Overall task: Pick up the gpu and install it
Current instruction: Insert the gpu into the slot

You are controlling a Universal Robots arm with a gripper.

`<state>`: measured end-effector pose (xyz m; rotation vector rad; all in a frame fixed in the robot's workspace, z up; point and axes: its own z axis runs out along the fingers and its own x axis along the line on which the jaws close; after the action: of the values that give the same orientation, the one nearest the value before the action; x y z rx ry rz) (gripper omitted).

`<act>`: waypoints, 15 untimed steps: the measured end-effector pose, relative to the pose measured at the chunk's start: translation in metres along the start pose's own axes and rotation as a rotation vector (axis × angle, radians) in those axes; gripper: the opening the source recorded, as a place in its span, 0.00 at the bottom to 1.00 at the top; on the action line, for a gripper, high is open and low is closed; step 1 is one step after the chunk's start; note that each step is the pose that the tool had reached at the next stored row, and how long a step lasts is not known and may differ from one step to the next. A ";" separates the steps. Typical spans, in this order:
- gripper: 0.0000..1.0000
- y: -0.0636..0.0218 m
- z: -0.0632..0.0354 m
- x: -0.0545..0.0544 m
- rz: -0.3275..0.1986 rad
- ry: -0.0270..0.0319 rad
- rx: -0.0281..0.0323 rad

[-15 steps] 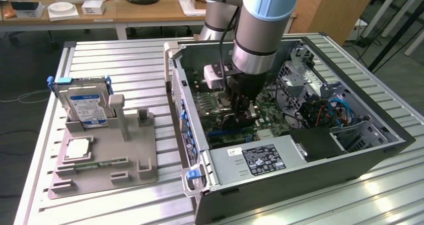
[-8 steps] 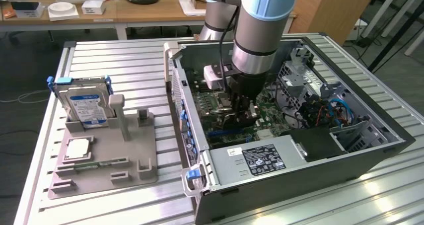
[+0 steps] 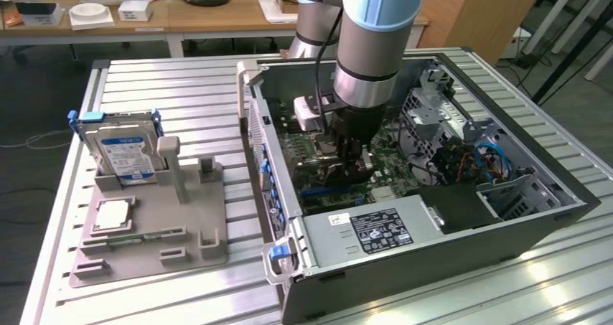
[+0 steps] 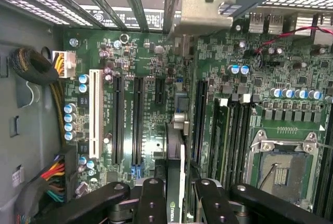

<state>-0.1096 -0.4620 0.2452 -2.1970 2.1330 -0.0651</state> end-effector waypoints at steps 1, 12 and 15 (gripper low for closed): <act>0.26 0.0001 -0.0001 0.000 0.000 0.0001 -0.0001; 0.26 -0.0016 -0.0202 -0.001 0.000 0.0004 0.0038; 0.26 -0.0016 -0.0203 -0.002 -0.001 0.0014 0.0482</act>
<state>-0.1097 -0.4609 0.2656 -2.1723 2.1081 -0.1168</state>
